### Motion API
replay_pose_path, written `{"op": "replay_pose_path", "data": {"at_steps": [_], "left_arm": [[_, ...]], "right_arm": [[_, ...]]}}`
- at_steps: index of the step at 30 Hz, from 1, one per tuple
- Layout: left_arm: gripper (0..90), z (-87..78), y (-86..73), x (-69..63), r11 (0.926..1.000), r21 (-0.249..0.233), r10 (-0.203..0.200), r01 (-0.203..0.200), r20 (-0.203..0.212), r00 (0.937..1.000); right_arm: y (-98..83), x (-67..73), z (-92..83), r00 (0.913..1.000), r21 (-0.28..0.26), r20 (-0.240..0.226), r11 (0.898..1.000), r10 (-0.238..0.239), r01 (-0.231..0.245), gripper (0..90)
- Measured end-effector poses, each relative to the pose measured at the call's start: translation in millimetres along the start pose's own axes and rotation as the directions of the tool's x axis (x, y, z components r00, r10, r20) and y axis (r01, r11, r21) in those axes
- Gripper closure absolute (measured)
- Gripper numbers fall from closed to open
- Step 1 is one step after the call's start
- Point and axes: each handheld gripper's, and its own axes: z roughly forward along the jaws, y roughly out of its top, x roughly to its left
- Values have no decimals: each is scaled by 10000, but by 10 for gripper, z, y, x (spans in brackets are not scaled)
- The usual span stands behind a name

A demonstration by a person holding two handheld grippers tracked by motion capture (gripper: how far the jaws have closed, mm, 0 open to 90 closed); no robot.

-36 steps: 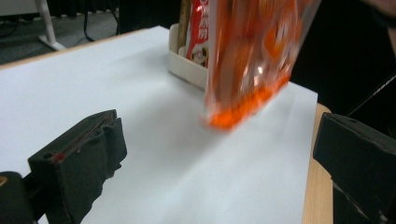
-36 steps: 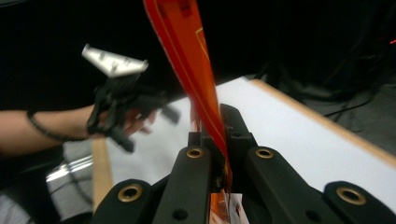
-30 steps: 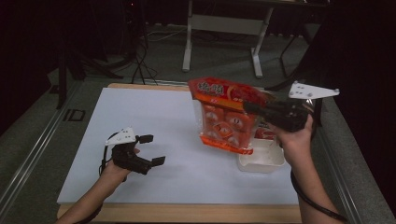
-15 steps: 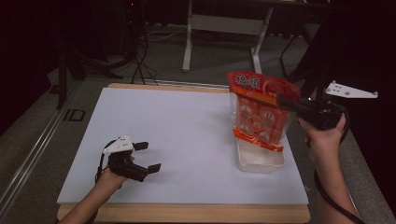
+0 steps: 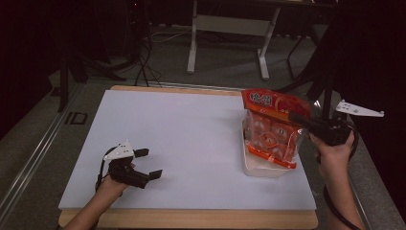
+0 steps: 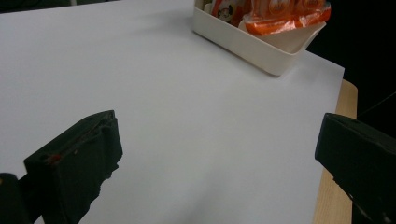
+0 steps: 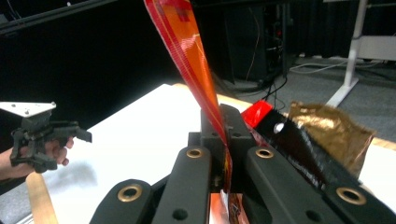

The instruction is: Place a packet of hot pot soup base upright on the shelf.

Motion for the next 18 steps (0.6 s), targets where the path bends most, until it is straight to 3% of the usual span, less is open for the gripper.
{"op": "replay_pose_path", "data": {"at_steps": [18], "left_arm": [[0,35,-73,52,9999,79,-119,120,-126,9998]], "right_arm": [[-344,-104,198,9960,-87,-231,9962,865,-867,900]]}}
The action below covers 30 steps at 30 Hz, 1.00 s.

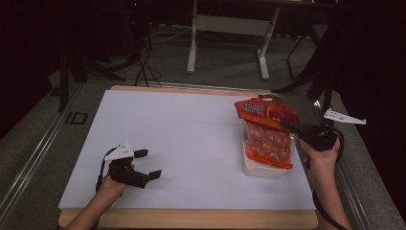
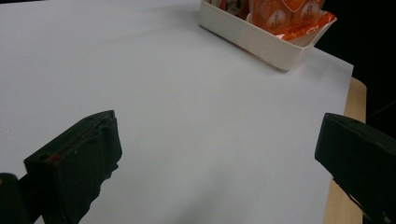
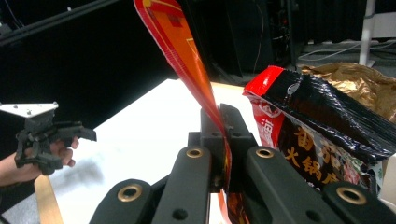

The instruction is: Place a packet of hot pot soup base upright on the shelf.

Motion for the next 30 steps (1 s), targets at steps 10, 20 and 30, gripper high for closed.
{"op": "replay_pose_path", "data": {"at_steps": [10,20,30], "left_arm": [[0,32,-20,-11,9999,112,16,-16,57,10000],[0,43,-37,-9,9999,119,5,-6,80,10000],[0,62,-38,-10,10000,95,-25,24,103,9999]], "right_arm": [[-131,-85,-3,9995,-174,7,9993,330,-330,900],[-303,-143,-35,9977,157,585,9993,328,-338,900],[-348,-178,-114,9960,-24,768,9989,467,-466,886]]}}
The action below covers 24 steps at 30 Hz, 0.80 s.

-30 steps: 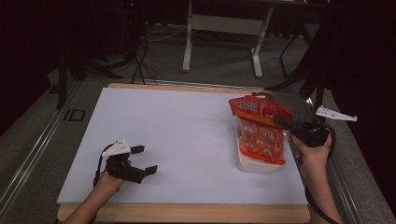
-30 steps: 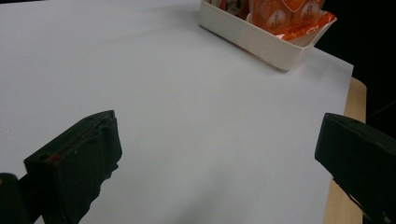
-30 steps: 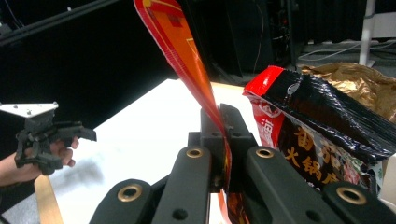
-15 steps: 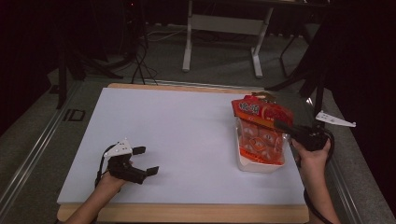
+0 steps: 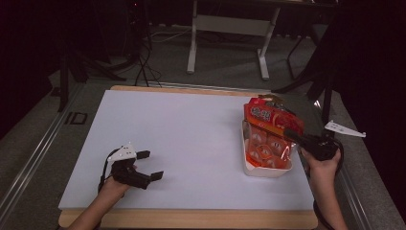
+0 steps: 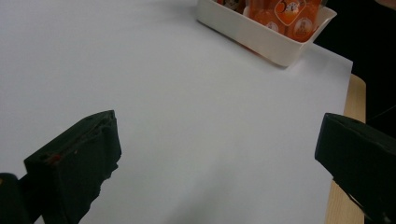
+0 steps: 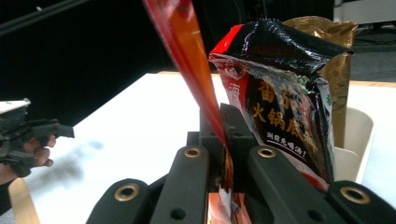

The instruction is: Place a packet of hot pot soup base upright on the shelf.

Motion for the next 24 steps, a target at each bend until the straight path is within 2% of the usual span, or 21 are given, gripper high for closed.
{"op": "replay_pose_path", "data": {"at_steps": [1,2,3,5,8,11,12,14,15,16,17,20,22,24], "left_arm": [[0,0,0,0,10000,0,0,0,0,10000],[0,5,-6,-4,10000,26,33,-33,21,10000],[1,5,-6,-4,10000,26,33,-33,21,10000],[0,11,-9,-1,9999,96,41,-41,20,10000],[0,15,-11,3,10000,87,33,-33,26,10000],[1,17,-19,-1,10000,56,12,-13,104,9999],[1,17,-19,-1,10000,56,12,-13,104,9999],[1,17,-28,-4,10000,56,9,-10,127,9999],[1,17,-30,-5,10000,58,8,-9,144,9999],[1,18,-34,-8,10000,43,39,-40,141,9999],[1,18,-34,-8,10000,43,39,-40,141,9999],[1,24,-32,-17,9998,61,165,-166,154,9997],[1,25,-33,-23,9998,56,212,-213,171,9996],[1,24,-33,-24,9996,93,249,-250,146,9996]], "right_arm": [[7,6,2,10000,34,72,10000,-41,41,886],[30,33,-3,9998,104,212,9999,-66,64,795],[30,33,-3,9998,104,212,9999,-66,64,795],[92,96,-10,9988,184,383,9994,-310,303,718],[201,189,-33,9963,79,621,9982,-598,594,624],[331,300,-54,9930,-89,655,9950,-987,995,522],[331,300,-54,9930,-89,655,9950,-987,995,522],[458,424,-61,9867,-208,773,9892,-1432,1452,437],[458,424,-61,9867,-208,773,9892,-1432,1452,437],[533,505,-65,9831,-417,823,9850,-1636,1675,390],[533,505,-65,9831,-417,823,9850,-1636,1675,390],[665,673,-51,9770,-653,719,9765,-2008,2055,303],[699,737,-36,9741,-710,687,9728,-2156,2203,296],[731,828,-11,9731,-776,426,9703,-2264,2292,269]]}}
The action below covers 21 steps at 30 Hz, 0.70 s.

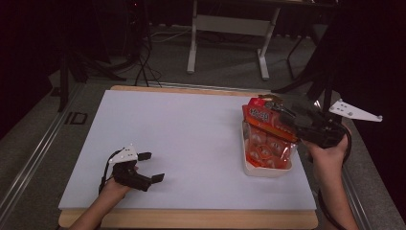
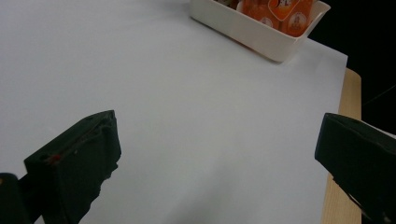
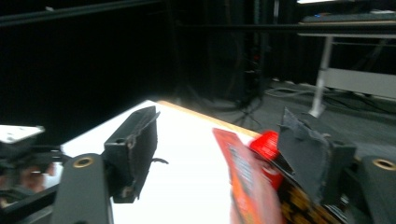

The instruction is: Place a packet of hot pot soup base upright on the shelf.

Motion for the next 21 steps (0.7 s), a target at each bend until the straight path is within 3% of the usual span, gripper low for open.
{"op": "replay_pose_path", "data": {"at_steps": [6,12,15,21], "left_arm": [[1,-16,4,-4,10000,-68,6,-6,-2,10000],[1,-27,6,-5,9999,-143,-10,11,16,10000],[1,-29,7,-8,9999,-157,-22,23,37,10000],[1,-27,6,-7,9999,-131,-5,6,44,10000]], "right_arm": [[14,205,115,9981,91,-595,9998,-154,160,197],[-65,317,241,9934,337,-1127,9991,-199,239,147],[-194,399,370,9855,654,-1690,9976,-122,236,136],[-412,509,558,9793,1310,-2009,9901,-239,510,135]]}}
